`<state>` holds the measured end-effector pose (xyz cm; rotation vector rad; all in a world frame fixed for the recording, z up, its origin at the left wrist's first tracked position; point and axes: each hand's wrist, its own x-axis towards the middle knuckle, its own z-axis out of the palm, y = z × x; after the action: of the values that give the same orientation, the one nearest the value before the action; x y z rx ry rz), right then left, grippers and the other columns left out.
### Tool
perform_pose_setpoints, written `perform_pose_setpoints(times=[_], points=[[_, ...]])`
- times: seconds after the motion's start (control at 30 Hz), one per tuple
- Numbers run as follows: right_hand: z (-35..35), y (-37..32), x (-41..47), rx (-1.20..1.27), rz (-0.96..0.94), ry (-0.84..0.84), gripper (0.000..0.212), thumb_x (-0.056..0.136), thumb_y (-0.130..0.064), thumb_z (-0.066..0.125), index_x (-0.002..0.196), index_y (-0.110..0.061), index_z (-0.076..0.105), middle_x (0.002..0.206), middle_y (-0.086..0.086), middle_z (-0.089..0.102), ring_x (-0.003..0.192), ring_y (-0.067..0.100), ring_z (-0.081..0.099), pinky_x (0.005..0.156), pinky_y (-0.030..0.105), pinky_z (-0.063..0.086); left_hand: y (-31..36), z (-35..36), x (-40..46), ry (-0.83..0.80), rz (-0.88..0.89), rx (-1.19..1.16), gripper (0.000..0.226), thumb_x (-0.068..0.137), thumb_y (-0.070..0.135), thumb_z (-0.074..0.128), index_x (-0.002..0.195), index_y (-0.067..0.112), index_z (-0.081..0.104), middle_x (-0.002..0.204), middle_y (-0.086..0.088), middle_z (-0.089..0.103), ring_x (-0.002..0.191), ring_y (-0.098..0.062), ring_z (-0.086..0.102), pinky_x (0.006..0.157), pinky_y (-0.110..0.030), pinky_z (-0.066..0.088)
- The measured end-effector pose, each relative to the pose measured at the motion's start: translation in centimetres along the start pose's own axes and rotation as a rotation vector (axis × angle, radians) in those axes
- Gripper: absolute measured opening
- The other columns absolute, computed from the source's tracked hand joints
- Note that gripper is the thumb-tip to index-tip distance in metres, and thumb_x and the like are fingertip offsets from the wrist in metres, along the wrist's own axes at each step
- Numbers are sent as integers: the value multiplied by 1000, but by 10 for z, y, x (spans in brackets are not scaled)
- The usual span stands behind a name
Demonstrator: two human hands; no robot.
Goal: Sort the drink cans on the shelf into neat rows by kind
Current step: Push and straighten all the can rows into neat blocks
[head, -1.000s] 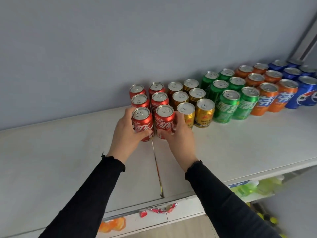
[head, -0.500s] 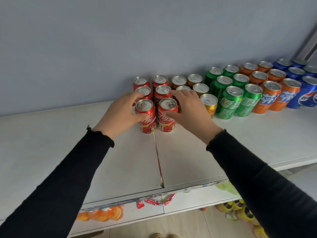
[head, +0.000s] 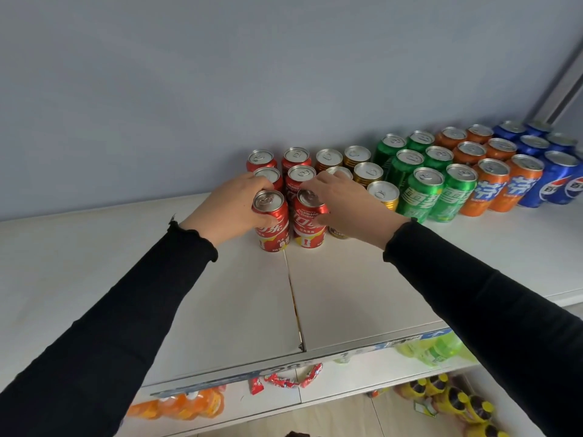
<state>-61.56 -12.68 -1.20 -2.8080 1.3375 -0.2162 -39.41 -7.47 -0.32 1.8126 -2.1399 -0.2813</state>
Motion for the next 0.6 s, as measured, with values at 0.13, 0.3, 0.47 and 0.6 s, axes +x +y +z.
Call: perform_pose_setpoints(times=[0.13,0.3,0.47,0.6], points=[[-24,4,7,237,48,63,72,86,-44,73,147,-24,42,140,2,51,126,23,49,92,32,41,-1,-16,11,36,-33,-15,63,83,51,73,137,25,52,119,6,56,103,-14,57,82,-29,42],[-38,8,47,183,159,69,49,92,-46,63,134,-21,56,125,3,58,112,23,57,83,33,43,-3,-34,44,73,-68,102,52,90,48,65,130,15,62,118,-8,63,104,-26,60,87,-38,47],[-27,1,68,108,163,-56,48,89,-49,64,125,-17,62,119,6,65,106,26,61,85,36,51,-4,-23,60,-14,-42,106,35,88,46,66,106,17,73,100,-3,69,97,-26,63,79,-34,48],[-23,4,75,85,144,-78,50,90,-43,65,132,-18,59,125,7,63,113,28,59,94,42,51,-7,-21,64,-4,-45,107,37,87,46,68,113,19,74,106,-3,69,97,-23,61,78,-30,43]])
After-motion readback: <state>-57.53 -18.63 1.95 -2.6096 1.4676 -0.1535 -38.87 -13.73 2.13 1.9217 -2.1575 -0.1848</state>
